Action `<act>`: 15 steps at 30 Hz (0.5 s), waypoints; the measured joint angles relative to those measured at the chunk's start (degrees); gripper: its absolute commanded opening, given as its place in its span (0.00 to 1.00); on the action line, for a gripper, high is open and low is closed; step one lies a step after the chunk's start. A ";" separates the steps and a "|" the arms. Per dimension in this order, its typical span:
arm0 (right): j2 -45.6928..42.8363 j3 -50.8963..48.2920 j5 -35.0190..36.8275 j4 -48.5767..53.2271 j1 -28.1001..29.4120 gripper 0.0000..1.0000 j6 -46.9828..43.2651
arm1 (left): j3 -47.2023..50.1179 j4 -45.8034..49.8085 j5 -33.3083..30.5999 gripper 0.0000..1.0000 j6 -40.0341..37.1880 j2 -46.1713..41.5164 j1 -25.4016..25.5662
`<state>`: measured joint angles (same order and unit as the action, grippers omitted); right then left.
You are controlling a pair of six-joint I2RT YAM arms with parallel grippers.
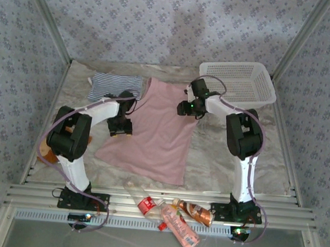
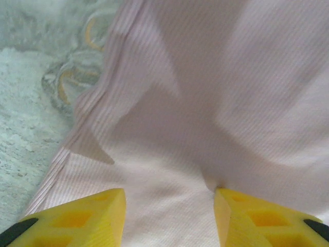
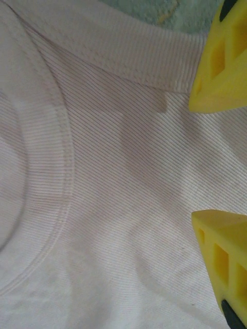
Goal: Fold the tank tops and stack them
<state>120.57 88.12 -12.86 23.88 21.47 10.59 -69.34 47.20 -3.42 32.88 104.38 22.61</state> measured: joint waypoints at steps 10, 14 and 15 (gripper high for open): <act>-16.92 -10.54 2.89 1.79 -3.37 0.56 2.71 | -3.08 4.17 -0.87 0.49 5.62 -9.09 9.70; -19.45 -14.78 8.07 1.86 -3.19 0.55 5.70 | -3.63 2.23 -0.26 0.49 9.11 -9.99 18.16; -19.45 -15.91 8.87 1.84 -3.04 0.54 6.43 | -3.54 0.87 -0.07 0.49 10.08 -9.99 20.76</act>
<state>101.12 72.20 -3.99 25.71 18.44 17.02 -72.88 48.07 -3.49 42.96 94.39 43.38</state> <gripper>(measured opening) 0.552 0.486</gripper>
